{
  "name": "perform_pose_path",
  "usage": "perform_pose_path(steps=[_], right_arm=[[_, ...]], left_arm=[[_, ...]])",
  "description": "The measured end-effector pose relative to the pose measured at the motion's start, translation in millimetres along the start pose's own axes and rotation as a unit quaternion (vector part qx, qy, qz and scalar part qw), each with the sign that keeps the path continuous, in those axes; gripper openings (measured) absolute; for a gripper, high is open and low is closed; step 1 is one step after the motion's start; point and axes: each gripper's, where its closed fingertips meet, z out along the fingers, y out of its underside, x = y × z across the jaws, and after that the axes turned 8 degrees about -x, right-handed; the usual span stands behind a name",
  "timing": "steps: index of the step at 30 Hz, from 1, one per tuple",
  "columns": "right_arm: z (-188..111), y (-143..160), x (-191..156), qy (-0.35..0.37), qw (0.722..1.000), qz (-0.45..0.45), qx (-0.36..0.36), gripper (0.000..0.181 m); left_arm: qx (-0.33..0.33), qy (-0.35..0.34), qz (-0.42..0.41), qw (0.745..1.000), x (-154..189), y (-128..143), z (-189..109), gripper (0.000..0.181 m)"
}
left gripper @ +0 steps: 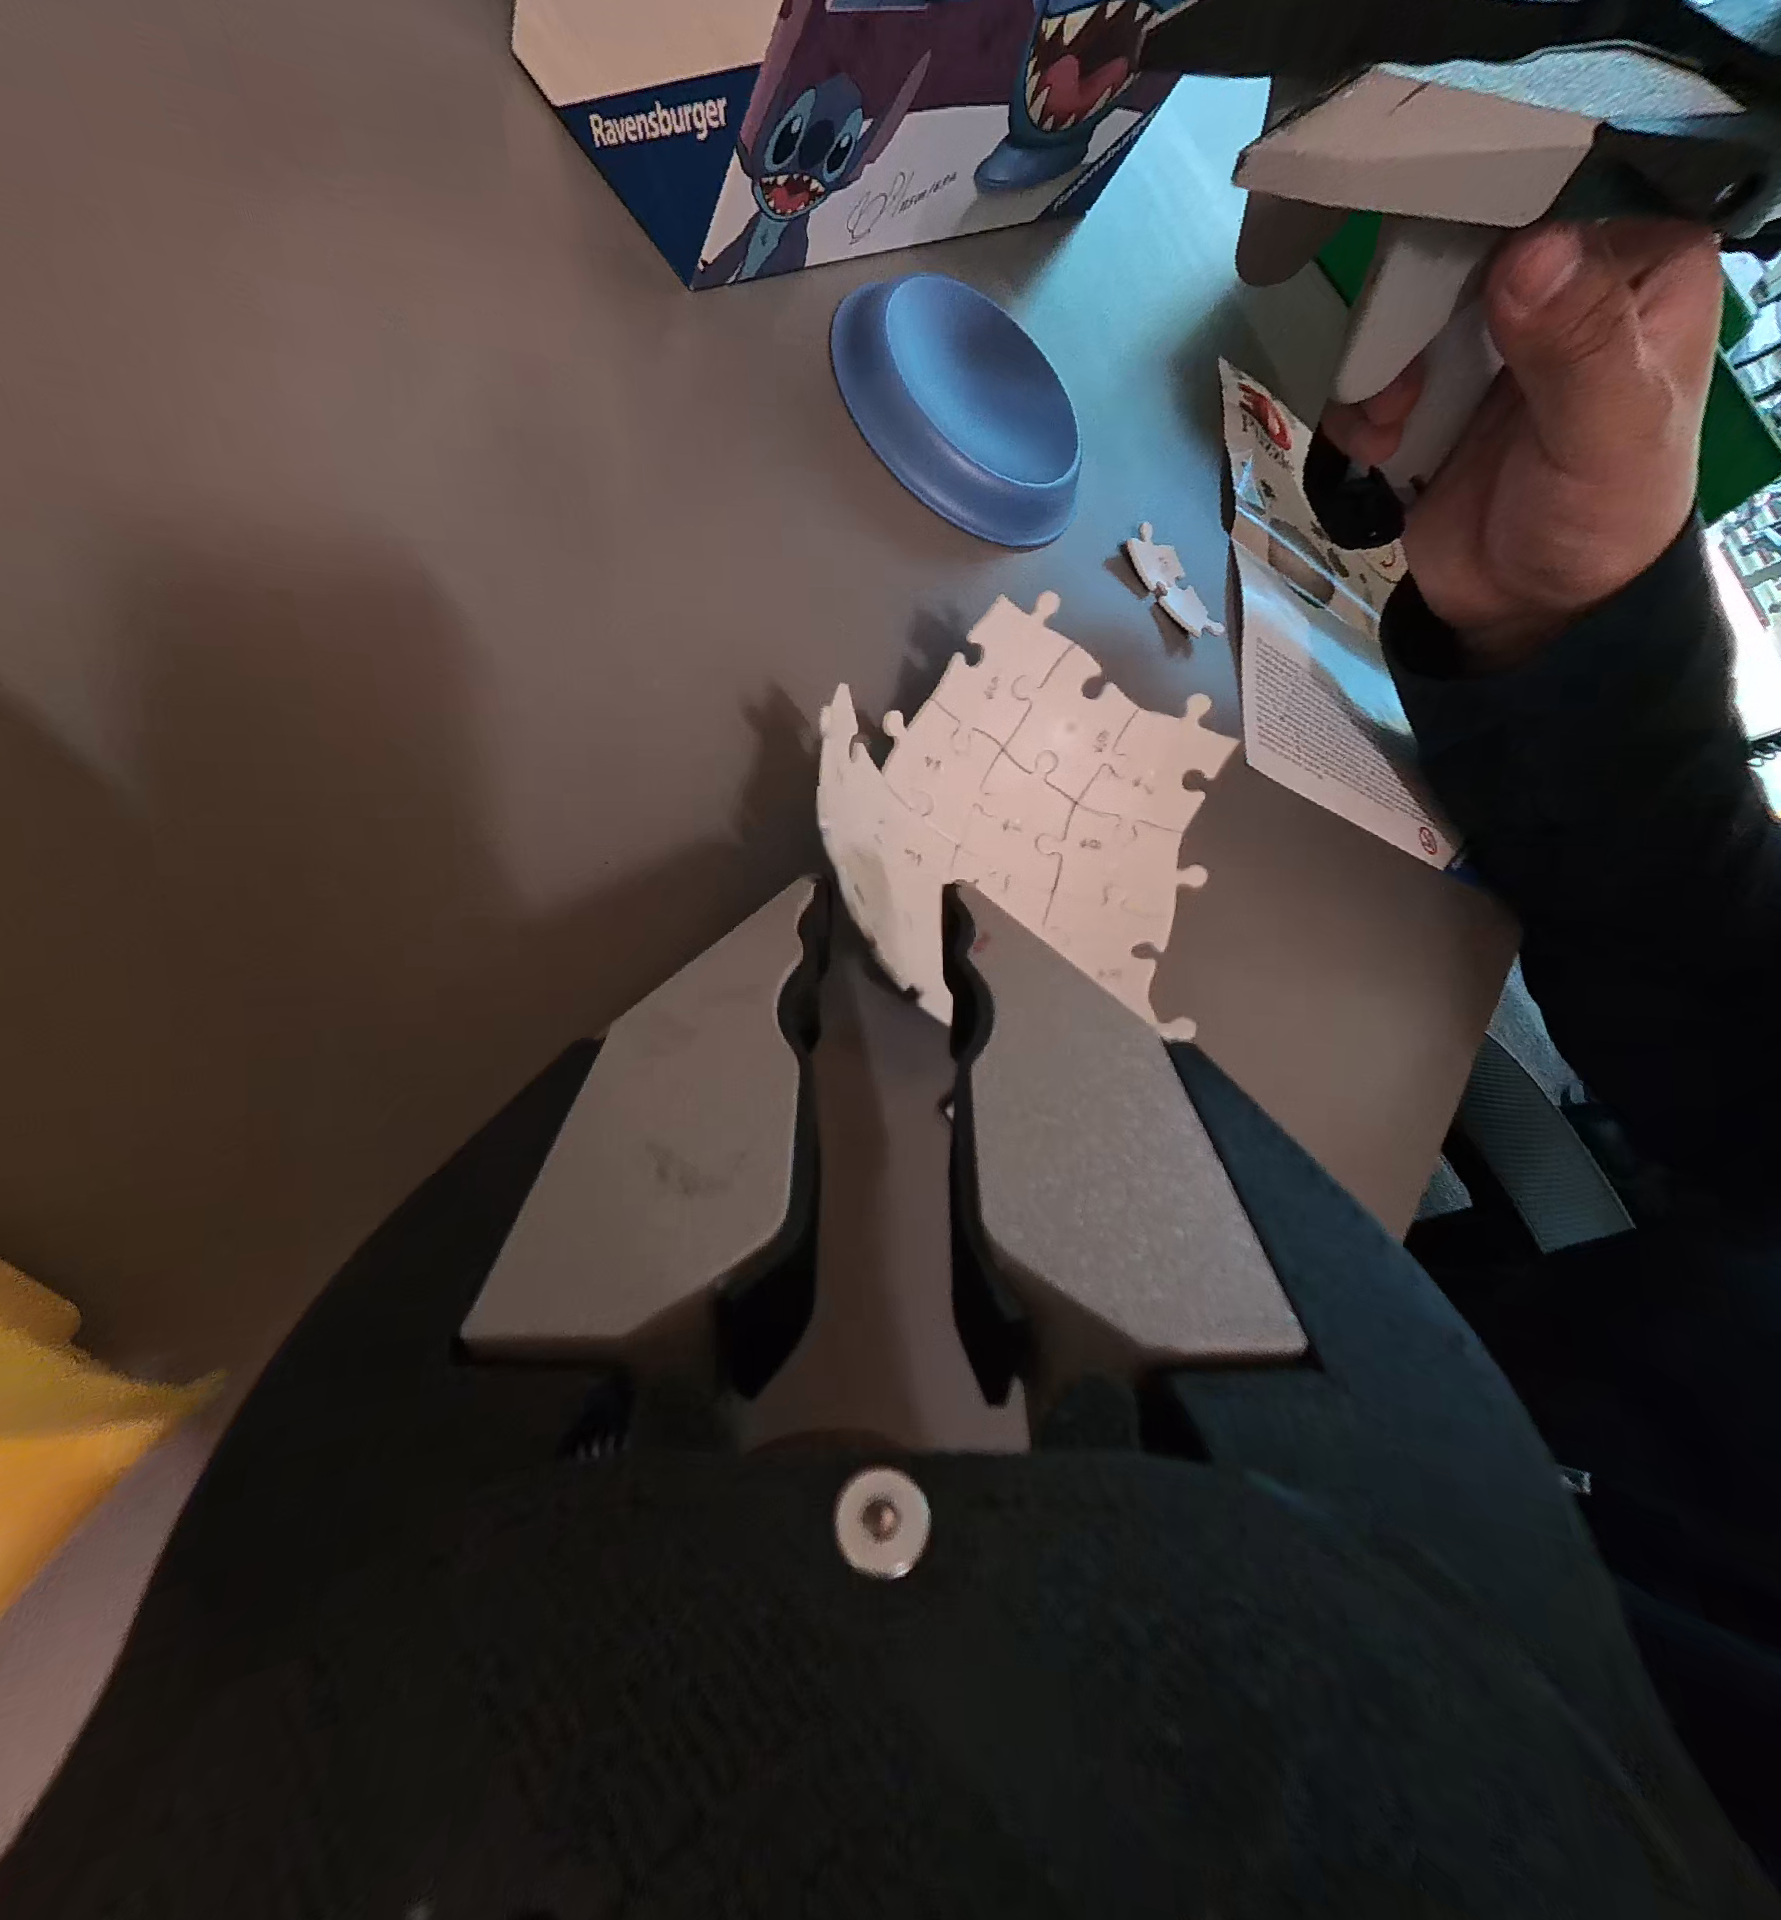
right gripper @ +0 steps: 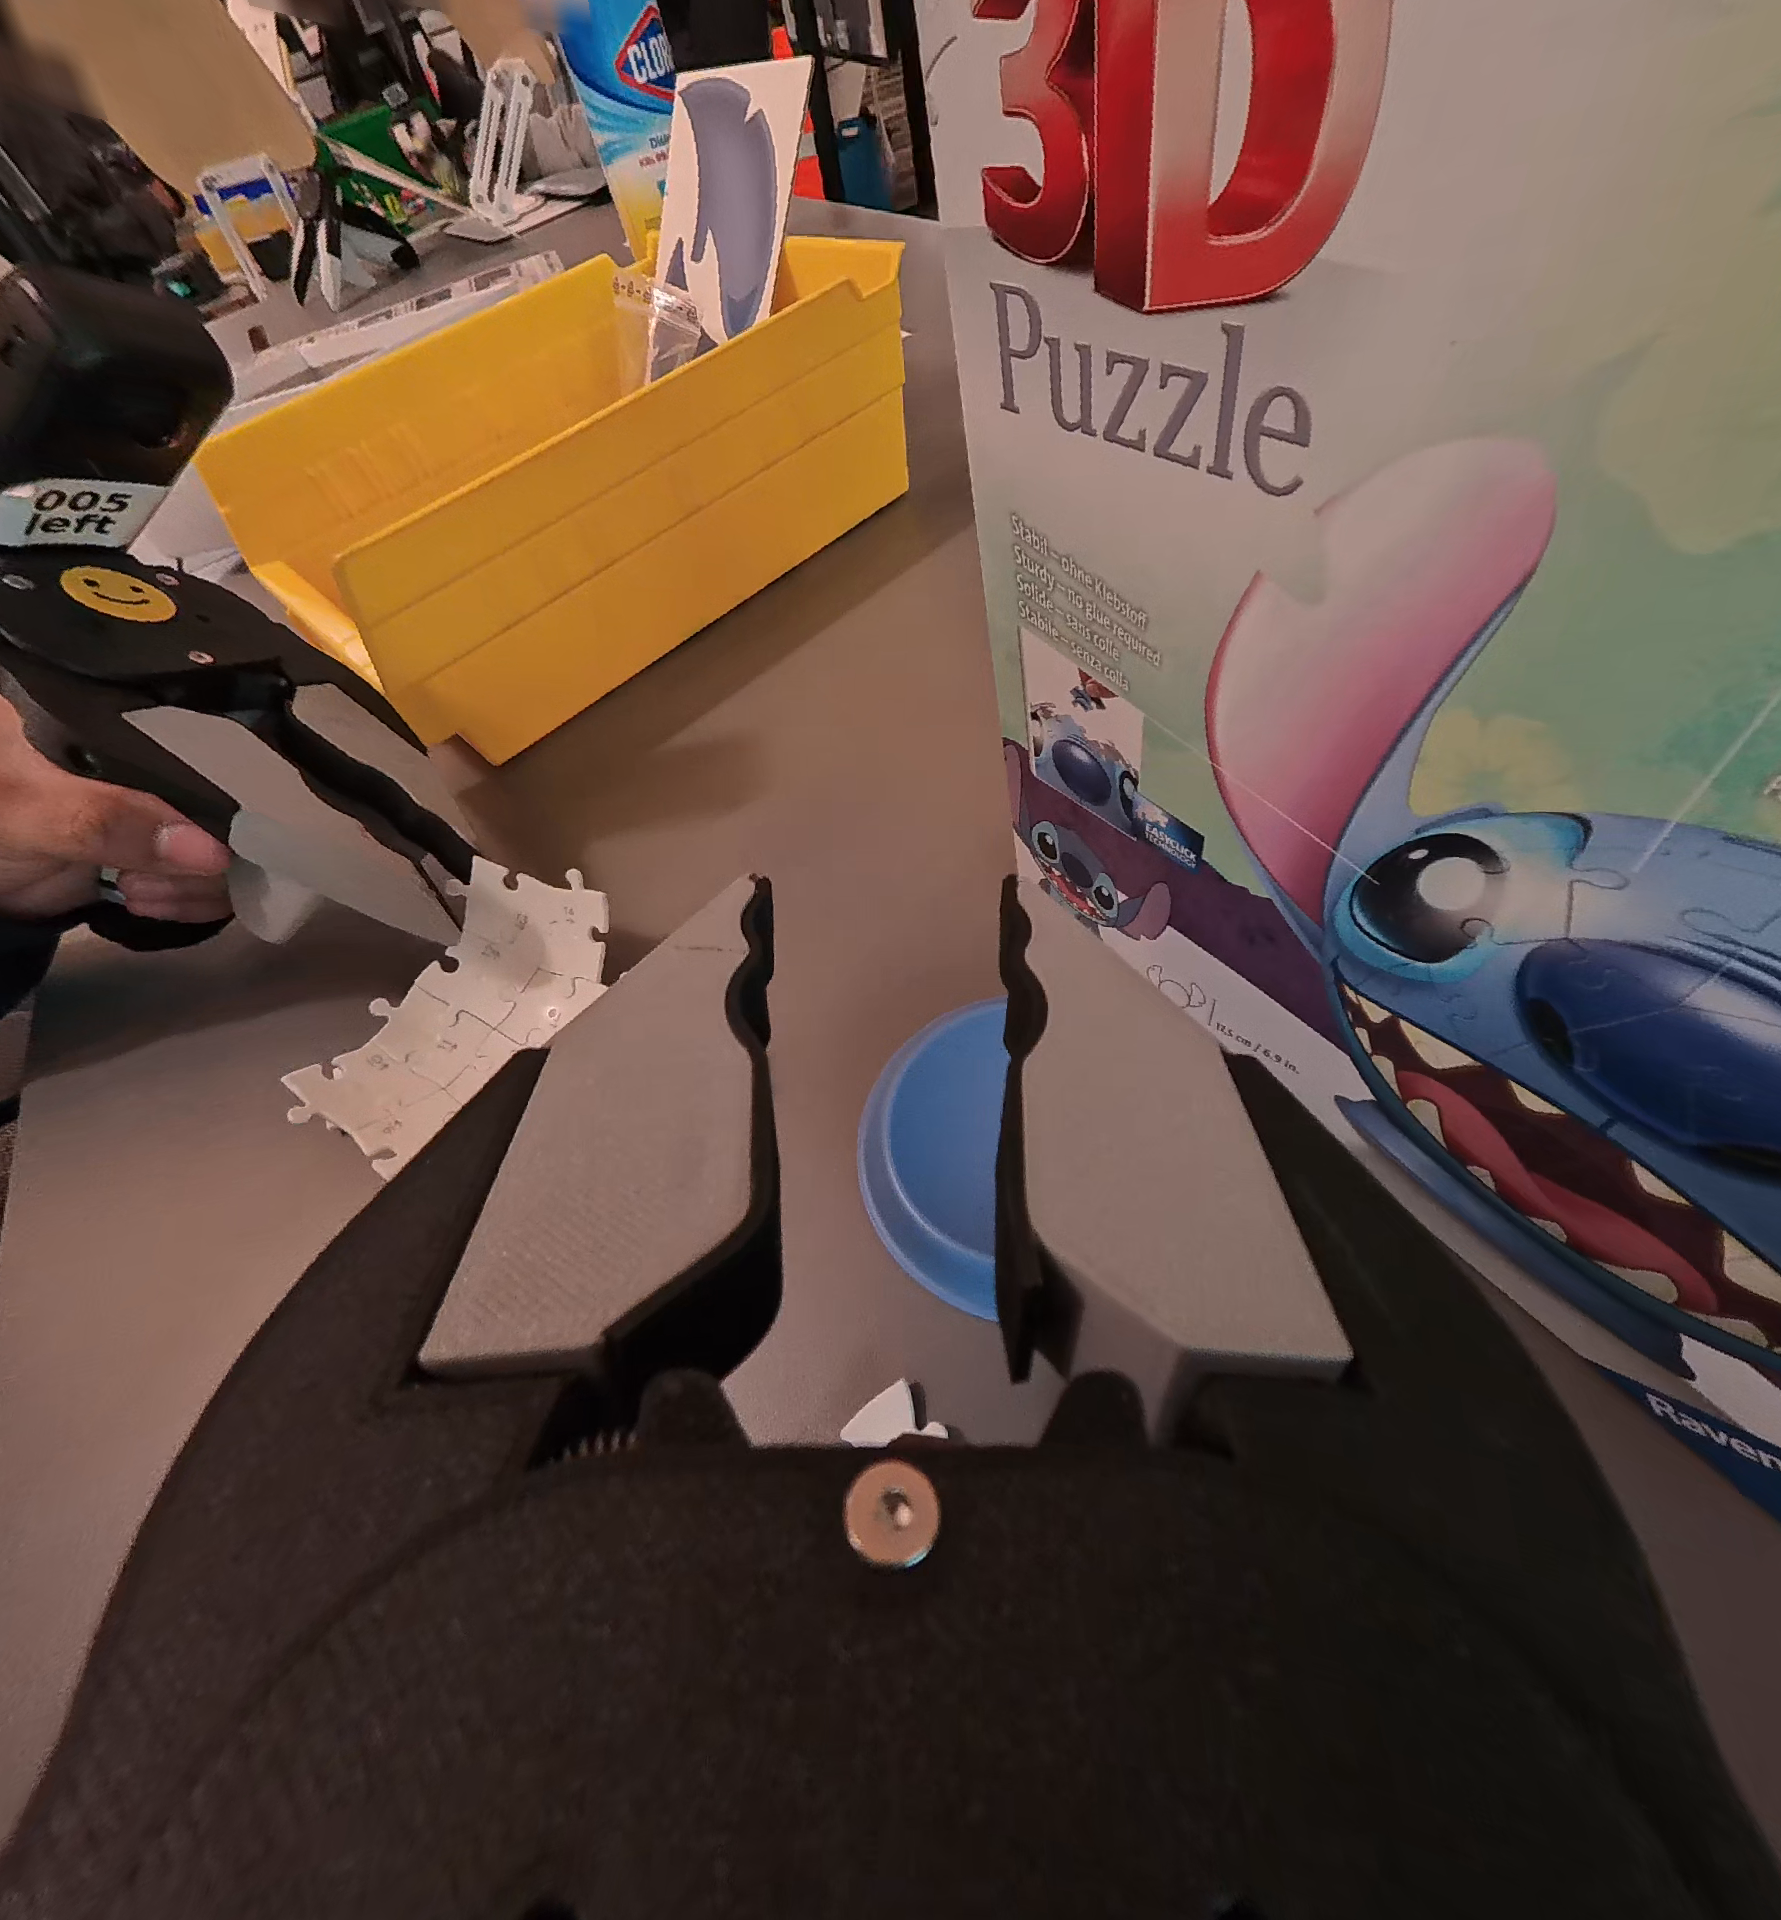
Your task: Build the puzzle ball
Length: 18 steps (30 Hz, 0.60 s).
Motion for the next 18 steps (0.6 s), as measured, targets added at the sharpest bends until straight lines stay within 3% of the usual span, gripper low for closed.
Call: perform_pose_path(steps=[9, 15, 18], right_arm=[[0, 2, 7, 0.009, 1.0, 0.01, 0.0, 0.041], [-3, 3, 17, 0.039, 0.999, 0.013, -0.002, 0.044], [-9, 1, 27, 0.083, 0.997, 0.005, 0.001, 0.052]], left_arm=[[0.016, -0.003, 0.019, 1.0, 11, -9, -21, 0.027], [0.062, -0.031, 0.065, 0.996, 21, -31, -58, 0.065], [0.087, -0.077, 0.075, 0.99, 10, -41, -75, 0.069]])
